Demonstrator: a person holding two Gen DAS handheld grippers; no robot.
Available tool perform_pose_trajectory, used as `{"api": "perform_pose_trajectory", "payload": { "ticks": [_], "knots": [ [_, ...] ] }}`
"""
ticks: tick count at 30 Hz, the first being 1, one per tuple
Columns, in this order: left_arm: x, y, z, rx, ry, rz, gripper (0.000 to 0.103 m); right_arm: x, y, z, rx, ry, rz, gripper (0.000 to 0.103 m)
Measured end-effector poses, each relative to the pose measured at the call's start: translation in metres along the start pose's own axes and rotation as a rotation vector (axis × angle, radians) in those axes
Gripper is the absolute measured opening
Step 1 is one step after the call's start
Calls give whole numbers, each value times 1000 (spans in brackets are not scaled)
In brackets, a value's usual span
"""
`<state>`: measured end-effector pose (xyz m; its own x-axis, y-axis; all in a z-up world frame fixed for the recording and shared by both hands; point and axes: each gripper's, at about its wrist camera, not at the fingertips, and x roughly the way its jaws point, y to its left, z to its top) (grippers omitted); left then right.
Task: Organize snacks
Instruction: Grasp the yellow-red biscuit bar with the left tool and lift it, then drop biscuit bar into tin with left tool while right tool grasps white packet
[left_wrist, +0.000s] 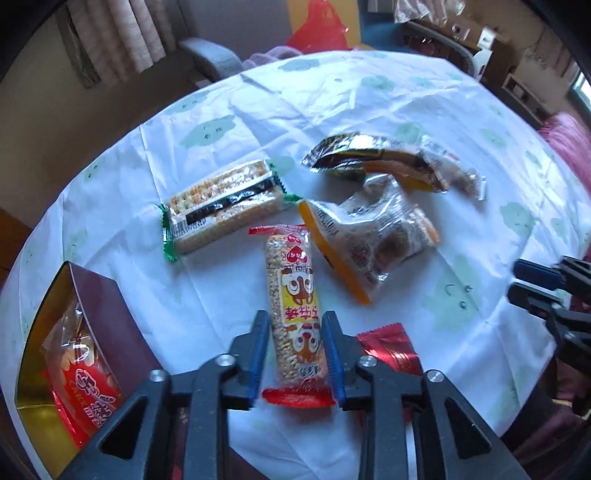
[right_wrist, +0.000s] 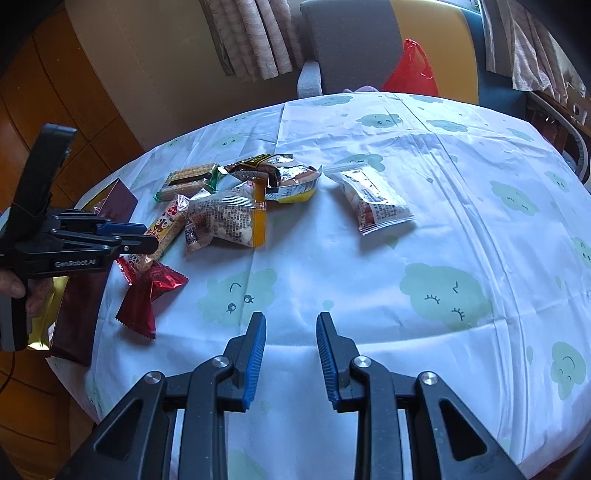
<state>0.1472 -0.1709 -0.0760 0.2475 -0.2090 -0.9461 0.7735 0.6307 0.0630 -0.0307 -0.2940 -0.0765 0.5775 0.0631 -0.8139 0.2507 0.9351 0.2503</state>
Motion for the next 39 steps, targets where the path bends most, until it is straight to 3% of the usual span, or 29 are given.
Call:
{"api": "perform_pose_trajectory", "payload": {
  "ticks": [4, 9, 15, 21, 24, 26, 29, 33, 39],
  "knots": [
    [11, -4, 2, -21, 4, 15, 38, -6, 1, -1, -8, -11, -7, 29],
    [9, -2, -3, -94, -32, 28, 28, -11, -4, 0, -13, -23, -21, 29],
    [-38, 1, -37, -192, -189, -7, 28, -14, -30, 10, 22, -26, -54, 29],
    [-71, -2, -71, -264, -278, -27, 28, -17, -53, 36, 53, -45, -58, 29],
    [-79, -2, -82, -305, -297, -46, 28, -12, -53, 52, 13, -37, -58, 29],
    [-85, -1, -91, -325, -311, -54, 28, -5, -50, 63, -26, -28, -51, 38],
    [-95, -2, -102, -341, -329, -42, 28, 8, -46, 79, -88, 0, -56, 38],
    [-104, 0, -115, -366, -349, -40, 28, 32, -39, 97, -202, 58, -95, 54],
    [-121, 13, -134, -430, -386, -34, 29, 63, -32, 116, -323, 136, -148, 58]
  ]
}}
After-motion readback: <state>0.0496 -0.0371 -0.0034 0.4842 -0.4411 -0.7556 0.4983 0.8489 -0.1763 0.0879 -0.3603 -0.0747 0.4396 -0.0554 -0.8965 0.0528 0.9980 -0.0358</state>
